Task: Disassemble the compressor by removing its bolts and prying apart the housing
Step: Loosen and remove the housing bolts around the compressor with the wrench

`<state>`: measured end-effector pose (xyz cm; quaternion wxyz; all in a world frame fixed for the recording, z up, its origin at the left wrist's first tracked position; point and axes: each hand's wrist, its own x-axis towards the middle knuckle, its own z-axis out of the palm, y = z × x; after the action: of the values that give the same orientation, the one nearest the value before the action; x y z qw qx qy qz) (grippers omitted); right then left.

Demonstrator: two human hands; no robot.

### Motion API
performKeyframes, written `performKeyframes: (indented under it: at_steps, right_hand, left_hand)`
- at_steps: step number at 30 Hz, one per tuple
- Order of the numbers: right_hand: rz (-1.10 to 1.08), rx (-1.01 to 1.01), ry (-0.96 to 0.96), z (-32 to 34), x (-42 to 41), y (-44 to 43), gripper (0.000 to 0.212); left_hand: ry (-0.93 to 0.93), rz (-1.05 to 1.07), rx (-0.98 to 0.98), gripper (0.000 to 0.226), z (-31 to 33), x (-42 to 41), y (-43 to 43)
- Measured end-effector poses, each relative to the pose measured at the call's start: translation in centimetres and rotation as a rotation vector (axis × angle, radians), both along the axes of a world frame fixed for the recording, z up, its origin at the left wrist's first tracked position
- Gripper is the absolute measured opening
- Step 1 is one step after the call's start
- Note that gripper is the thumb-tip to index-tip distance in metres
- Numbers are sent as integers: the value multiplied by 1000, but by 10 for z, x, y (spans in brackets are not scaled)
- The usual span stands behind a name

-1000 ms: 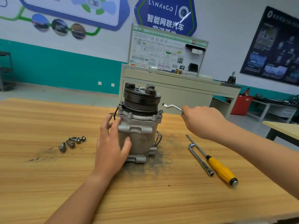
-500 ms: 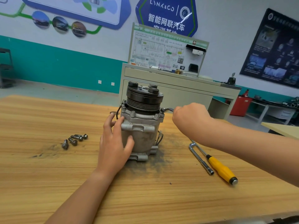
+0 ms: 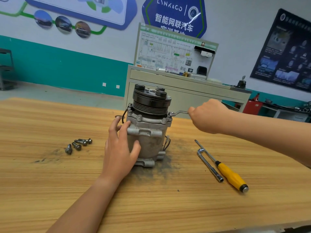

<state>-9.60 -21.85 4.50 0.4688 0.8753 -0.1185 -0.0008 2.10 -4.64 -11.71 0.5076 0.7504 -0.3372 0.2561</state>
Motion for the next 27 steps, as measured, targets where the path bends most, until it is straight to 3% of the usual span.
performKeyframes:
  at_steps: [4, 9, 13, 18, 21, 27]
  right_hand:
    - [-7, 80, -67, -2, 26, -22, 15]
    - [227, 166, -250, -19, 65, -42, 30]
    - [304, 244, -320, -26, 69, -46, 29]
    - [306, 569, -677, -20, 27, -35, 24]
    - [236, 592, -548, -22, -8, -17, 17]
    - [24, 437, -302, -25, -31, 6, 15]
  left_hand:
    - [0, 0, 2, 57, 0, 1, 0]
    - [3, 7, 4, 57, -1, 2, -1]
    - [11, 5, 10, 56, 0, 1, 0]
    - [20, -7, 21, 58, 1, 1, 0]
    - [21, -1, 19, 58, 1, 0, -2]
    - [15, -2, 13, 57, 1, -1, -1]
